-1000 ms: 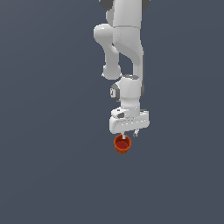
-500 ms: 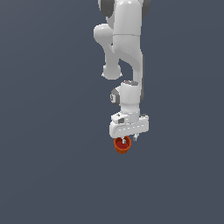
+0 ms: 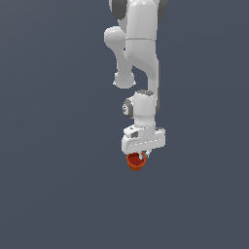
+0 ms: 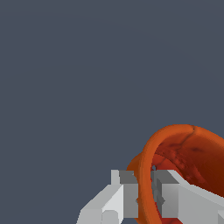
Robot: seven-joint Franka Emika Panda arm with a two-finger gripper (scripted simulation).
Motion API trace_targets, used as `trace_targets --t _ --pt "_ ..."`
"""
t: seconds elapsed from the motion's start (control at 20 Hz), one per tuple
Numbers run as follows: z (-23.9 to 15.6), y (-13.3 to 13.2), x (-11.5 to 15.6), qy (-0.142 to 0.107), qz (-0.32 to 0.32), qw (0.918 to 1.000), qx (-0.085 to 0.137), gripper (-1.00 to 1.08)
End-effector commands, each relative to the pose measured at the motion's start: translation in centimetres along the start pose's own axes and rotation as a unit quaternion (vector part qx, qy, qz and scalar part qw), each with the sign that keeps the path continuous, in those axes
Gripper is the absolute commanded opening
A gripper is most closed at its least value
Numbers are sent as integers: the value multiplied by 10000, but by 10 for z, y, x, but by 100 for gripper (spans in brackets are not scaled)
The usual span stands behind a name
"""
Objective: Pick up the object and move it to a goal position.
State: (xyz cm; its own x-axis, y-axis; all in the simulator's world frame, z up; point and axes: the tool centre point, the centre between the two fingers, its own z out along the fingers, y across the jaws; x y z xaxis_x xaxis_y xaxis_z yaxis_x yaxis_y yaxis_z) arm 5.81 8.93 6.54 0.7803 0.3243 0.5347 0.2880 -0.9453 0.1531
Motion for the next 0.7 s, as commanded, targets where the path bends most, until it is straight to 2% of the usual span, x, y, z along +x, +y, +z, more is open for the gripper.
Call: trace_targets --t 0.0,0.35,0.65 --pt "0 0 0 2 -2 10000 1 -100" --pt "-5 1 4 1 0 10000 -2 -100" --pt "-26 3 21 1 0 10000 -2 -100"
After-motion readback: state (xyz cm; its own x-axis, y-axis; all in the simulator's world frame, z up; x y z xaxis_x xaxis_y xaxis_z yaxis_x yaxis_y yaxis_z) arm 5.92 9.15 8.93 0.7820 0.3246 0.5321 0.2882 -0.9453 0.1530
